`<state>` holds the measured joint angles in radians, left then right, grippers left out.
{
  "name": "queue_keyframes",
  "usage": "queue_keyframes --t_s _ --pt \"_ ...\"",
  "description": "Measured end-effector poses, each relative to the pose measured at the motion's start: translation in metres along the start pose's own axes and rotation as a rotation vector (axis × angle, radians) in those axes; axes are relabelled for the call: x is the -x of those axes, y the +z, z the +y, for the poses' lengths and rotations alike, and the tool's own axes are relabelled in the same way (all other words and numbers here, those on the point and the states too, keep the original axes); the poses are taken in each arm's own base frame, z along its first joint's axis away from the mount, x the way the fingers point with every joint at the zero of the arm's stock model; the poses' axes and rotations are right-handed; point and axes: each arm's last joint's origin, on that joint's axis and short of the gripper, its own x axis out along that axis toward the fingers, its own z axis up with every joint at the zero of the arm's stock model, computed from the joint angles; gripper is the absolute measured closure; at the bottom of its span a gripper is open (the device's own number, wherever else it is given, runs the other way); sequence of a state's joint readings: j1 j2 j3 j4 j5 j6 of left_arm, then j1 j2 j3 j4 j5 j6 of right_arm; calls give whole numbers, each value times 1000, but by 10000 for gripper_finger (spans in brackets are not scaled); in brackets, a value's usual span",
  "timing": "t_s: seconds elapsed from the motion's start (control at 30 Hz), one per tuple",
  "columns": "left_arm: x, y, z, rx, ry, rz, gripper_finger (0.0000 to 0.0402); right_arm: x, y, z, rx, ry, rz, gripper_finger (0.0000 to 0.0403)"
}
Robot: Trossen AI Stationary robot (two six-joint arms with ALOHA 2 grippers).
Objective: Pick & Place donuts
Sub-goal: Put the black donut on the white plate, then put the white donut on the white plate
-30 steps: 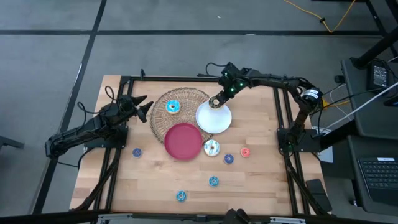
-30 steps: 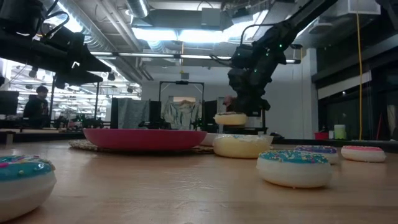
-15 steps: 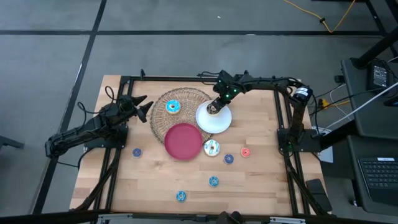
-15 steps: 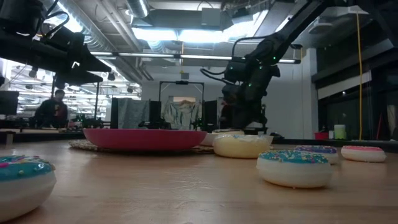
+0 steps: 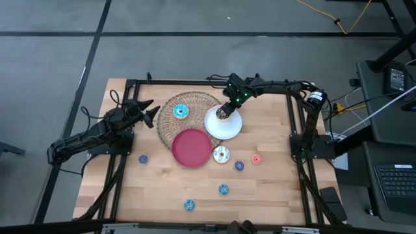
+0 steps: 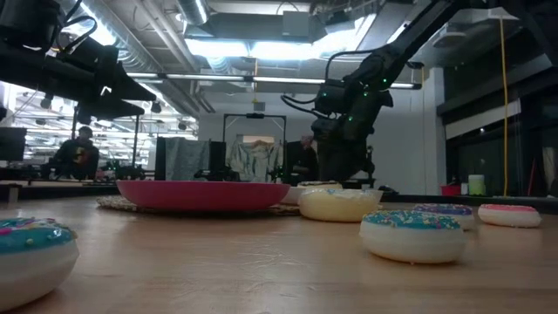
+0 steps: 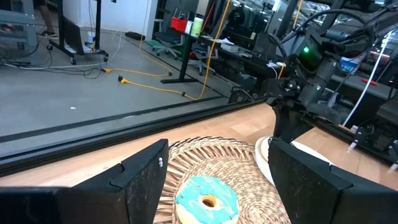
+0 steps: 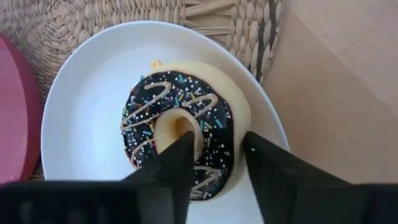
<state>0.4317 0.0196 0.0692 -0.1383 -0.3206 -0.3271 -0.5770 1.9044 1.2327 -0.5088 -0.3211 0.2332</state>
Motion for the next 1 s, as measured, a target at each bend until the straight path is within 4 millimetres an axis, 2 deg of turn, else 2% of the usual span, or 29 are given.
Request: queue_keyframes --t_s 0.27,0.47,1.0 --pt "0 0 0 0 0 0 135 10 10 4 13 -61 -27 179" --pt "0 0 0 0 0 0 135 24 26 11 24 -52 -73 145" --pt "0 0 0 0 0 0 135 76 64 32 -215 -54 -167 131"
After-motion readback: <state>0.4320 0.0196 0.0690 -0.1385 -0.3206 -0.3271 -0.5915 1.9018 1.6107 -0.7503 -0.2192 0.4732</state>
